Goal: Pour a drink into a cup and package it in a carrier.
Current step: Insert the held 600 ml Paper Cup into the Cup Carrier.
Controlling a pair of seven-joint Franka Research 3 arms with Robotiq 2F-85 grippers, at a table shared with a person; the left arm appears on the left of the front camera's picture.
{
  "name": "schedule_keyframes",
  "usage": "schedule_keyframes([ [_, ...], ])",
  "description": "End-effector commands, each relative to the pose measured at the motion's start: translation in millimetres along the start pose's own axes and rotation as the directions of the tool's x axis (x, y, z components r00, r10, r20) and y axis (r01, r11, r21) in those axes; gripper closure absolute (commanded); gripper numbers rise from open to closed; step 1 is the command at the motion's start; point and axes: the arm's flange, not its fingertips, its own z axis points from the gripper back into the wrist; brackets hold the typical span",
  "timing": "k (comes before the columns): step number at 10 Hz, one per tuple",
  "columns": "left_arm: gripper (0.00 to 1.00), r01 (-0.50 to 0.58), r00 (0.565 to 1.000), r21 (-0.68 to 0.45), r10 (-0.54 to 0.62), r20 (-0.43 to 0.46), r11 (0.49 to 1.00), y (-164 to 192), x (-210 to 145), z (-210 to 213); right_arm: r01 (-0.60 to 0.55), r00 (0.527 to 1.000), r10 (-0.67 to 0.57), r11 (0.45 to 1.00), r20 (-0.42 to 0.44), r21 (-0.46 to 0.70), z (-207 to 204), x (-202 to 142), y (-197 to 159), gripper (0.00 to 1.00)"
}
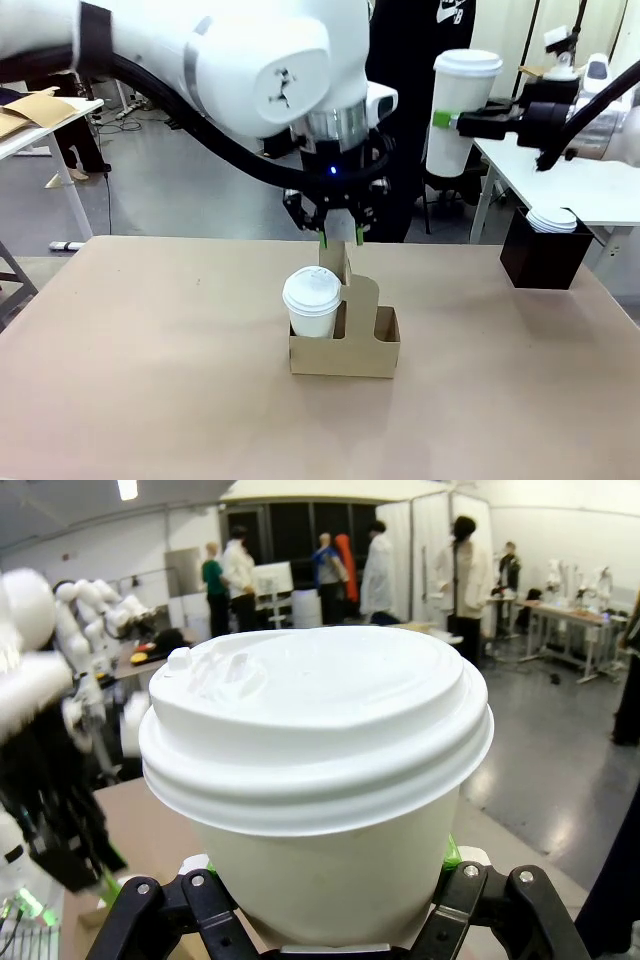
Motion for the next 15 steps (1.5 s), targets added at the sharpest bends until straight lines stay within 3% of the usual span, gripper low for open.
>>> schedule_keyframes([
  [1,0.07,0.138,0.99,-0.065,-0.139,-0.016,0.988,31,-5,34,0.027,0.999,-0.022,0.988,-0.04,0.15,1,-34,-17,0.2],
  [2,0.0,0.272,0.962,-0.094,-0.274,-0.008,0.958,47,-5,47,0.027,0.998,-0.015,0.974,-0.054,0.225,0,-54,-15,0.2],
  [4,0.0,0.507,0.862,-0.125,-0.504,0.064,0.853,96,-5,56,-0.012,0.997,0.04,0.926,-0.065,0.378,-3,-98,-5,0.2],
  [5,0.0,0.556,0.831,-0.145,-0.545,0.11,0.818,130,-5,55,-0.016,0.998,0.043,0.9,-0.052,0.435,-3,-117,0,0.2],
  [6,0.0,0.581,0.813,-0.145,-0.56,0.162,0.801,163,-11,52,-0.011,0.999,0.03,0.894,-0.036,0.448,-3,-135,9,0.2],
  [8,0.0,0.599,0.791,-0.122,-0.561,0.245,0.791,190,-26,42,0.011,1.0,-0.005,0.917,-0.018,0.399,-4,-140,20,0.2],
  [9,0.0,0.486,0.861,-0.087,-0.458,0.221,0.87,192,-24,35,0.012,0.998,0.015,0.898,-0.057,0.44,-9,-144,13,0.2],
  [10,0.0,0.589,0.803,-0.099,-0.568,0.182,0.802,184,-6,52,0.012,0.998,0.015,0.898,-0.057,0.44,-9,-144,13,0.2],
  [12,0.0,0.564,0.817,-0.086,-0.54,0.203,0.822,200,-17,42,0.022,0.998,0.002,0.9,-0.056,0.436,-7,-152,16,0.2],
  [13,0.0,0.619,0.773,-0.078,-0.587,0.241,0.782,220,-19,24,-0.042,0.998,0.059,0.876,-0.019,0.481,-16,-149,34,0.2],
  [15,0.0,0.677,0.728,-0.098,-0.644,0.234,0.729,260,-17,-6,-0.052,0.998,0.055,0.838,0.012,0.544,-35,-150,54,0.2],
])
